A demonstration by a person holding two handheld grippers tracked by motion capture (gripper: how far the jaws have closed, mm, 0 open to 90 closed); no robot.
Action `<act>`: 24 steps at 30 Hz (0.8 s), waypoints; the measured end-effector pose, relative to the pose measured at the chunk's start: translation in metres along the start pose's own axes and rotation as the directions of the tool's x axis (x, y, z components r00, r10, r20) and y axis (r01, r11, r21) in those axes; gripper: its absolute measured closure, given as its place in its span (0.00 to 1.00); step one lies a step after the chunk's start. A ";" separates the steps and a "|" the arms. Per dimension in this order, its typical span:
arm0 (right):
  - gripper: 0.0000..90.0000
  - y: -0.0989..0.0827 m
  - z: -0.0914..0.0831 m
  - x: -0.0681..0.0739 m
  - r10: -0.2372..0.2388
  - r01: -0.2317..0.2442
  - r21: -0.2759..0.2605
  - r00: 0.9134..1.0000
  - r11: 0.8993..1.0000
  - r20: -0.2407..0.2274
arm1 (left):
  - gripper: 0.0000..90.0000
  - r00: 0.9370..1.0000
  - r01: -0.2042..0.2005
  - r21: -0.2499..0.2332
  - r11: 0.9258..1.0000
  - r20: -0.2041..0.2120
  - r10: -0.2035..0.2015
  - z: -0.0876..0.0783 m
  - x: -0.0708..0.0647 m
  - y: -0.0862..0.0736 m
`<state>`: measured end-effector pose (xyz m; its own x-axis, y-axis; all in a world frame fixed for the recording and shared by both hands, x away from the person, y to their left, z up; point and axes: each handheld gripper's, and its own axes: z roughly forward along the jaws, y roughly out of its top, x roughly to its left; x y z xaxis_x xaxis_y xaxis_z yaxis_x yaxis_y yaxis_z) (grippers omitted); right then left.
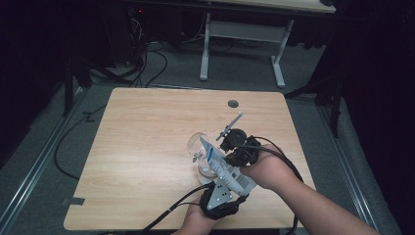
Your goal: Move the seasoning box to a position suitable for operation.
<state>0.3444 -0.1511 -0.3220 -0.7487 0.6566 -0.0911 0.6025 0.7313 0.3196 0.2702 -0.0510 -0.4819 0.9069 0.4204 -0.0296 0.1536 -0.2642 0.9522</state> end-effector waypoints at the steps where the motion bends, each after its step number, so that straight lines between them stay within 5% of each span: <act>1: 1.00 0.000 0.000 0.000 0.001 -0.001 0.000 1.000 1.000 0.001 | 0.65 1.000 0.000 -0.001 1.000 0.000 0.000 0.000 0.000 0.000; 24: 1.00 0.002 -0.001 0.002 -0.010 0.010 0.002 1.000 1.000 0.002 | 0.65 1.000 0.002 -0.008 1.000 0.002 -0.002 -0.001 0.000 0.001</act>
<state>0.3441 -0.1487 -0.3207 -0.7543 0.6495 -0.0959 0.5954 0.7382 0.3172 0.2704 -0.0505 -0.4807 0.9075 0.4189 -0.0319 0.1520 -0.2567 0.9545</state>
